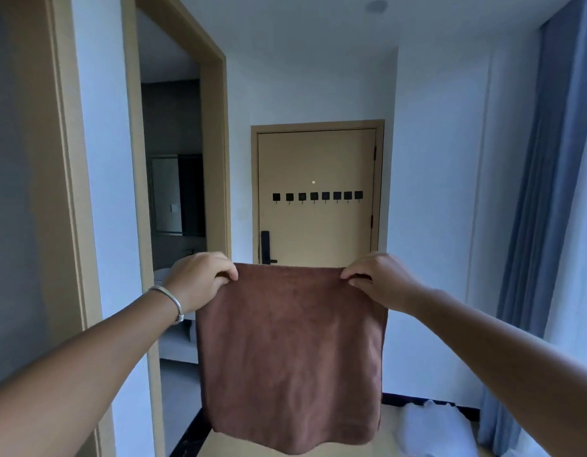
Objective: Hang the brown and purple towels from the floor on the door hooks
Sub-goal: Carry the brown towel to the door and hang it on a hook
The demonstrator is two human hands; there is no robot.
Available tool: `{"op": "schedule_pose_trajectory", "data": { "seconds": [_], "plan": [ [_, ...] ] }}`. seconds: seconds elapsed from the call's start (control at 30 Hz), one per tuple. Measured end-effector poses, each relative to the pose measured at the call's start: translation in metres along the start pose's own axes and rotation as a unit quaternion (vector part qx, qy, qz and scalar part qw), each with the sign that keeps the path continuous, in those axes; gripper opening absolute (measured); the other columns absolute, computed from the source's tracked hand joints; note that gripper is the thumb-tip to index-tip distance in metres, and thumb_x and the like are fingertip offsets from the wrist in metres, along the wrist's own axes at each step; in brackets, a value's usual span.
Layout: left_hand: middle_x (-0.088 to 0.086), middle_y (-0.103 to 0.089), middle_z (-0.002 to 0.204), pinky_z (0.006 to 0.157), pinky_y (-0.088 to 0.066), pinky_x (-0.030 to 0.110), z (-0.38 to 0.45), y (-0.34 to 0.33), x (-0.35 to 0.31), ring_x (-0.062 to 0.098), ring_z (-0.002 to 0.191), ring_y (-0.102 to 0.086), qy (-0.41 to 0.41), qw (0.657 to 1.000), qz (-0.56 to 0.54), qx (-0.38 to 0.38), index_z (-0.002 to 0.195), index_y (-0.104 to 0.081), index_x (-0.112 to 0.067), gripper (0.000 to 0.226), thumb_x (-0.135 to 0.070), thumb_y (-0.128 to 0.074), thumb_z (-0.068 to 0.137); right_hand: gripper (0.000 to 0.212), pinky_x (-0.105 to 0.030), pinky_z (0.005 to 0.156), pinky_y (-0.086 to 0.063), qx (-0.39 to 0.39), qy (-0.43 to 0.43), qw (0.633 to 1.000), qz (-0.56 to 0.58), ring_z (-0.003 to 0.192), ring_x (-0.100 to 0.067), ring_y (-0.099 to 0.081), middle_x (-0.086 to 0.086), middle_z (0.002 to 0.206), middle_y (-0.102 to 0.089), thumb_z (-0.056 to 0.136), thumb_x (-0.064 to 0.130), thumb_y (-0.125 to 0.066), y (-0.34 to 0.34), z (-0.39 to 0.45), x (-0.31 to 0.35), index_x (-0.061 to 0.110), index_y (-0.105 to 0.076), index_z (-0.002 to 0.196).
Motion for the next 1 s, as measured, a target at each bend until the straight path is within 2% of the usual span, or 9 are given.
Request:
{"op": "schedule_pose_trajectory", "data": {
  "seconds": [0.1, 0.23, 0.37, 0.5, 0.63, 0.7, 0.8, 0.87, 1.0],
  "plan": [
    [-0.022, -0.055, 0.102, 0.076, -0.046, 0.03, 0.029, -0.025, 0.009, 0.006, 0.092, -0.052, -0.014, 1.0, -0.002, -0.007, 0.092, -0.066, -0.035, 0.033, -0.005, -0.052, 0.092, 0.022, -0.021, 0.083, -0.044, -0.01, -0.02, 1.0, 0.014, 0.094, -0.009, -0.062, 0.015, 0.103, -0.069, 0.09, 0.014, -0.06, -0.021, 0.031, -0.024, 0.03, -0.072, 0.099],
    [-0.021, -0.045, 0.113, 0.074, -0.049, 0.034, 0.067, -0.065, 0.032, 0.007, 0.099, -0.048, -0.038, 0.998, 0.05, 0.03, 0.106, -0.055, -0.038, 0.057, 0.012, -0.041, 0.082, 0.025, -0.024, 0.075, -0.045, 0.011, -0.04, 0.999, 0.024, 0.087, -0.011, -0.059, 0.016, 0.094, -0.063, 0.093, 0.01, -0.054, -0.054, 0.07, -0.053, 0.032, -0.066, 0.094],
    [-0.021, -0.044, 0.117, 0.073, -0.048, 0.031, 0.104, -0.106, 0.065, 0.009, 0.1, -0.049, -0.048, 0.994, 0.073, 0.063, 0.114, -0.047, -0.037, 0.066, 0.016, -0.039, 0.076, 0.03, -0.029, 0.082, -0.05, 0.044, -0.048, 0.997, 0.036, 0.09, -0.011, -0.058, 0.014, 0.099, -0.061, 0.095, 0.007, -0.049, -0.095, 0.109, -0.077, 0.031, -0.065, 0.098],
    [-0.019, -0.042, 0.12, 0.074, -0.04, 0.025, 0.148, -0.154, 0.114, 0.008, 0.103, -0.047, -0.086, 0.987, 0.092, 0.096, 0.115, -0.046, -0.037, 0.069, 0.018, -0.039, 0.072, 0.04, -0.022, 0.091, -0.045, 0.069, -0.038, 0.996, 0.028, 0.102, -0.007, -0.055, 0.018, 0.114, -0.06, 0.096, 0.004, -0.045, -0.144, 0.162, -0.103, 0.035, -0.065, 0.111],
    [-0.02, -0.034, 0.123, 0.059, -0.025, 0.017, 0.201, -0.196, 0.169, 0.004, 0.084, -0.036, -0.108, 0.979, 0.103, 0.141, 0.114, -0.042, -0.04, 0.072, 0.017, -0.04, 0.071, 0.046, -0.017, 0.089, -0.042, 0.091, -0.034, 0.995, 0.017, 0.105, -0.004, -0.054, 0.022, 0.117, -0.059, 0.096, 0.004, -0.043, -0.19, 0.231, -0.128, 0.04, -0.062, 0.117],
    [-0.02, -0.034, 0.123, 0.059, -0.03, 0.018, 0.23, -0.214, 0.199, 0.005, 0.079, -0.035, -0.107, 0.976, 0.103, 0.157, 0.116, -0.04, -0.039, 0.072, 0.017, -0.04, 0.07, 0.049, -0.017, 0.087, -0.041, 0.106, -0.034, 0.994, 0.011, 0.104, -0.003, -0.054, 0.024, 0.116, -0.058, 0.094, 0.002, -0.042, -0.212, 0.267, -0.138, 0.042, -0.061, 0.115],
    [-0.019, -0.037, 0.122, 0.07, -0.045, 0.029, 0.268, -0.235, 0.238, 0.003, 0.082, -0.037, -0.109, 0.977, 0.093, 0.161, 0.116, -0.041, -0.036, 0.07, 0.017, -0.04, 0.071, 0.052, -0.021, 0.088, -0.045, 0.12, -0.039, 0.992, 0.009, 0.102, -0.003, -0.055, 0.025, 0.114, -0.056, 0.093, 0.0, -0.042, -0.241, 0.314, -0.153, 0.047, -0.061, 0.109],
    [-0.019, -0.037, 0.122, 0.072, -0.045, 0.03, 0.293, -0.245, 0.263, 0.003, 0.085, -0.038, -0.111, 0.976, 0.092, 0.161, 0.117, -0.042, -0.035, 0.068, 0.015, -0.04, 0.072, 0.052, -0.02, 0.089, -0.044, 0.122, -0.052, 0.991, 0.02, 0.103, -0.003, -0.054, 0.027, 0.112, -0.055, 0.093, 0.001, -0.043, -0.26, 0.343, -0.164, 0.048, -0.061, 0.106],
    [-0.02, -0.04, 0.123, 0.072, -0.046, 0.03, 0.332, -0.266, 0.306, 0.009, 0.086, -0.051, -0.114, 0.98, 0.083, 0.142, 0.12, -0.045, -0.033, 0.064, 0.012, -0.035, 0.076, 0.046, -0.02, 0.093, -0.042, 0.127, -0.062, 0.99, 0.023, 0.107, -0.003, -0.053, 0.024, 0.118, -0.058, 0.095, 0.004, -0.046, -0.293, 0.391, -0.183, 0.043, -0.062, 0.114]
  ]
}}
Point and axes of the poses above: each hand's wrist, its own z-axis towards the middle knuckle, its own y-axis out of the back of the hand, x = y × z, the point moved 1 cm from there along z, towards the middle knuckle
